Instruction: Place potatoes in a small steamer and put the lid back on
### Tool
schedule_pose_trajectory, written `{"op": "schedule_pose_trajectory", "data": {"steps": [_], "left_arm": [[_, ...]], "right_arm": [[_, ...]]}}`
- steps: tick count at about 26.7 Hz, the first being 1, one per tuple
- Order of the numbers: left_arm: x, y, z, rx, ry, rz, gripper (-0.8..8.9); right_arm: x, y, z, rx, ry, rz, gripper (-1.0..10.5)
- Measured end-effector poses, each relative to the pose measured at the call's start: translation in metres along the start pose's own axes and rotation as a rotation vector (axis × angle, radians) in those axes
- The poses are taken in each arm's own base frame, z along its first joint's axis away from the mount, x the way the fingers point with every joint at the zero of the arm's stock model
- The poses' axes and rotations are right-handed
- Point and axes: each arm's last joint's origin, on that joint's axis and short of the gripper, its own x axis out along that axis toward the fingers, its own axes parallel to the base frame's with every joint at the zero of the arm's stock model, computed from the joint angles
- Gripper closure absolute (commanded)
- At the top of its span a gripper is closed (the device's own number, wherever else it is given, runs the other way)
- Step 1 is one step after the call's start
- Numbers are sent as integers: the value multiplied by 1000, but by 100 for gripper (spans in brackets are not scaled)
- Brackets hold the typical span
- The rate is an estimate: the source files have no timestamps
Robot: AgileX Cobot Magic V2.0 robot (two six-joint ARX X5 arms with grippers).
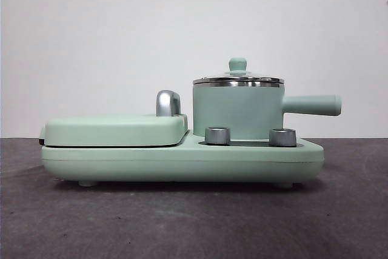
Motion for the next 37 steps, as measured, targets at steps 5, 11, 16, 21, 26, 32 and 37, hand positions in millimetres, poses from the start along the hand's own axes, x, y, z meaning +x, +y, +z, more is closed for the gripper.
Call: {"op": "schedule_pose_trajectory", "data": {"steps": [5, 11, 16, 21, 26, 32, 37], "left_arm": [[0, 0, 0, 0, 0, 0, 807], [0, 0, 0, 0, 0, 0, 807], [0, 0, 0, 0, 0, 0, 807], [0, 0, 0, 0, 1, 0, 807], [0, 0, 0, 0, 1, 0, 807], [0, 0, 0, 0, 1, 0, 807], [0, 0, 0, 0, 1, 0, 807]], "right_arm": [[-10, 5, -79, 61, -56, -135, 928], [-6, 9, -120, 132, -103, -164, 928], [-4, 9, -123, 175, -101, -159, 928], [-4, 9, -121, 204, -131, -158, 928], [-4, 8, -121, 215, -133, -160, 928], [-4, 8, -121, 216, -133, -160, 928], [-4, 8, -121, 216, -133, -160, 928]]}}
